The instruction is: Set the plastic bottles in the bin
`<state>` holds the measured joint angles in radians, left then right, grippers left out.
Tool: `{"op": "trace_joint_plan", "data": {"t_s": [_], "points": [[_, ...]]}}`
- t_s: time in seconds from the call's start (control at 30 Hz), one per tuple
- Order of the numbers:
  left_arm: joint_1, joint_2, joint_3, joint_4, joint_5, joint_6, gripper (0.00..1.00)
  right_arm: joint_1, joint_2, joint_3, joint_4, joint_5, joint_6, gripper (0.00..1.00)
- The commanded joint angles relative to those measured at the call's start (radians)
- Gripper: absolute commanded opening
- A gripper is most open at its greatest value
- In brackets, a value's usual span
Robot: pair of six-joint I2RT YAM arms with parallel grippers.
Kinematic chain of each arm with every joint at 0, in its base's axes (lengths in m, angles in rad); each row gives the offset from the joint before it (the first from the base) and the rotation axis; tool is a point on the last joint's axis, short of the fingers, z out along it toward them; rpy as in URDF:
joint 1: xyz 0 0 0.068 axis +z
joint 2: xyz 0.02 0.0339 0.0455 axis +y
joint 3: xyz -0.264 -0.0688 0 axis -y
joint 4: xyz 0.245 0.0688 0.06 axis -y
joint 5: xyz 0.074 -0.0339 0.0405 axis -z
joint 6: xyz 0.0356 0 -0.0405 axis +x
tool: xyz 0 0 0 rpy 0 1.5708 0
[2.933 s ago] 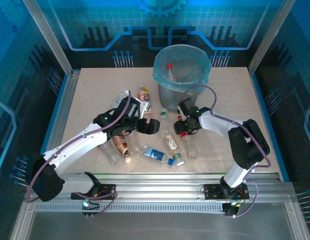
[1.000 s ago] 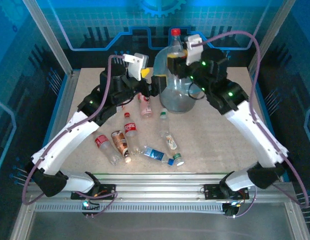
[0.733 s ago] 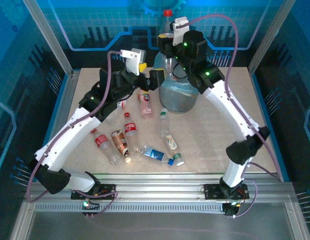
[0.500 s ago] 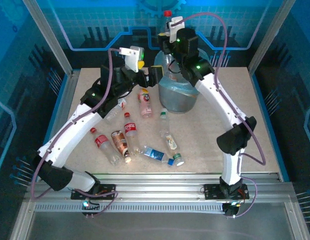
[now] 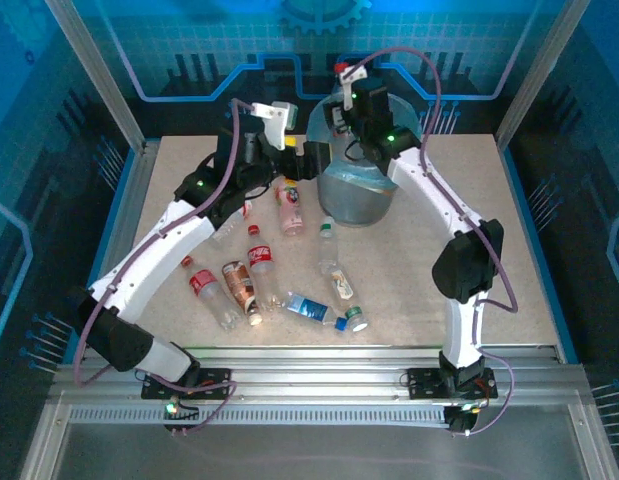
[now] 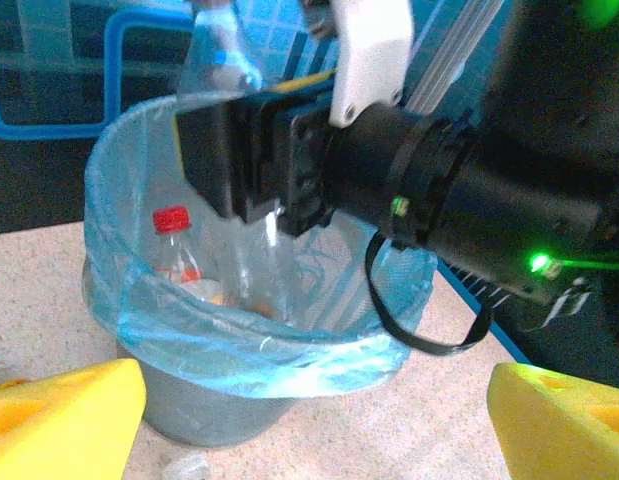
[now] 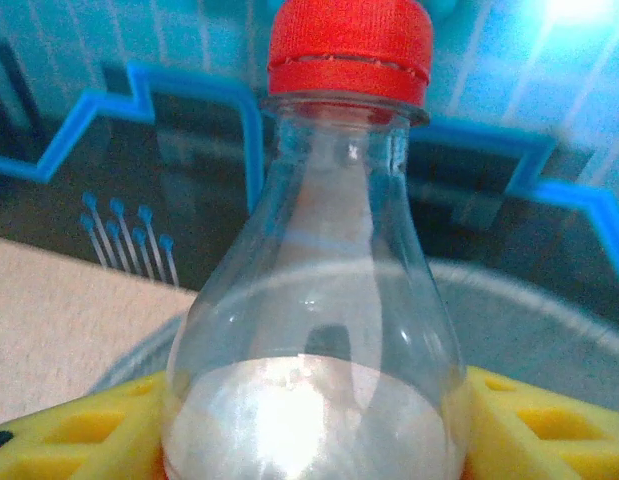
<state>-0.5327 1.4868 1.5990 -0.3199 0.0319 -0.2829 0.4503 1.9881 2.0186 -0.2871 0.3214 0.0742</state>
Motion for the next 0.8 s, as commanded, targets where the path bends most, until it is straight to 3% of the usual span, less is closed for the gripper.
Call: {"op": "trace_joint_plan", "data": {"t_s": [0.0,0.13,0.4,0.77], "points": [[0.007,-0.006,-0.026,-0.041,0.027,-0.029,0.89,-0.01,-0.078,-0.088,0.105,-0.063,0.011,0.67],[0.005,-0.035,-0.056,-0.057,0.002,-0.045,0.89,-0.018,-0.11,-0.168,0.158,-0.094,0.007,0.71],[0.006,-0.084,-0.144,-0.025,-0.045,-0.068,0.89,-0.033,-0.133,-0.171,0.143,-0.141,0.001,0.75],[0.012,-0.147,-0.197,-0.034,-0.082,-0.032,0.89,-0.036,-0.097,-0.07,-0.007,-0.106,0.055,0.75]]}}
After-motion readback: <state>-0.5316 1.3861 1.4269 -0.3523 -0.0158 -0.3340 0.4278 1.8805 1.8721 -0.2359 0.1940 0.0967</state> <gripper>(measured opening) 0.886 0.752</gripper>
